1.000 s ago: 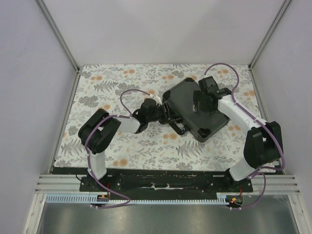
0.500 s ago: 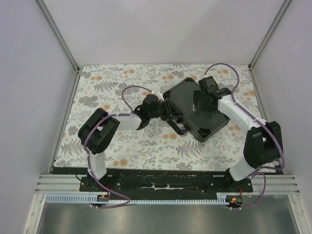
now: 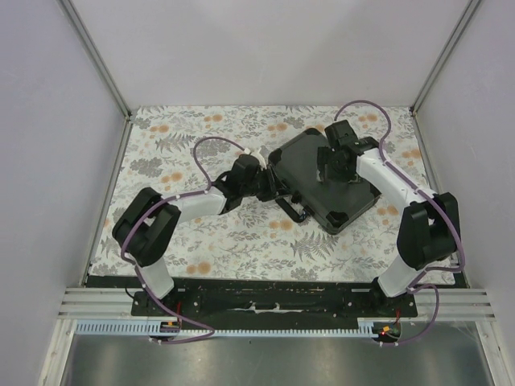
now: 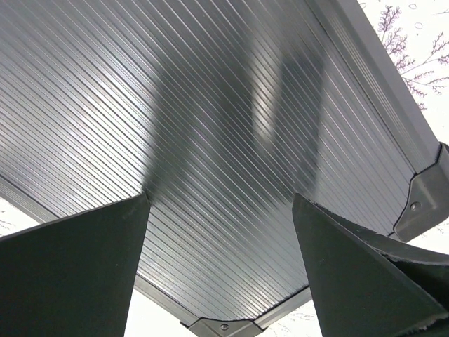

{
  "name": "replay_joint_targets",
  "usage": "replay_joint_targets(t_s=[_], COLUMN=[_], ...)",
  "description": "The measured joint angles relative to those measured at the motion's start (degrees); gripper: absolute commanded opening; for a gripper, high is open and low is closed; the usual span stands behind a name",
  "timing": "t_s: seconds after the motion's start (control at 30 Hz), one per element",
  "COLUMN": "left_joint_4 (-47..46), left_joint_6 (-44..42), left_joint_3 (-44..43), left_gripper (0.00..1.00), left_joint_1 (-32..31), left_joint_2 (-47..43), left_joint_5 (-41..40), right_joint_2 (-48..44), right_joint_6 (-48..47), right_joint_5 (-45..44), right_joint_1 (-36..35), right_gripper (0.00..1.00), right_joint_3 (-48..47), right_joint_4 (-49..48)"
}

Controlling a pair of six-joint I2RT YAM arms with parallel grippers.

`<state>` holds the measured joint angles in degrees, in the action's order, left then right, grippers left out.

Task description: Pack up texas hold em set

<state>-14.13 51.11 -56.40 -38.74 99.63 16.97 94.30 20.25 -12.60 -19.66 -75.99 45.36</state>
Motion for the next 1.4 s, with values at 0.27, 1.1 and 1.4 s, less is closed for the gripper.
replay_joint_targets(t_s=[0.27, 1.1, 1.4], left_joint_4=[5.66, 8.09, 6.19], left_joint_6=[-2.69, -4.31, -3.61], left_joint_3=[-1.22, -5.16, -5.70], left_gripper=[0.19, 0.28, 0.27], left_joint_1=[-3.19, -3.78, -3.87], left_joint_2=[5.60, 8.85, 9.86], left_joint_5=[-0.87, -6.67, -8.07], right_joint_2=[3.28, 9.60, 11.78], right_joint_6=[-1.07, -2.08, -2.95], right_joint_5=[1.27, 5.77, 8.31], right_joint_1=[0.83, 8.09, 9.05], right_gripper=[0.93, 0.93, 0.92], right_joint_3=[-7.91, -16.20, -15.47], right_joint_4=[3.54, 3.63, 0.59])
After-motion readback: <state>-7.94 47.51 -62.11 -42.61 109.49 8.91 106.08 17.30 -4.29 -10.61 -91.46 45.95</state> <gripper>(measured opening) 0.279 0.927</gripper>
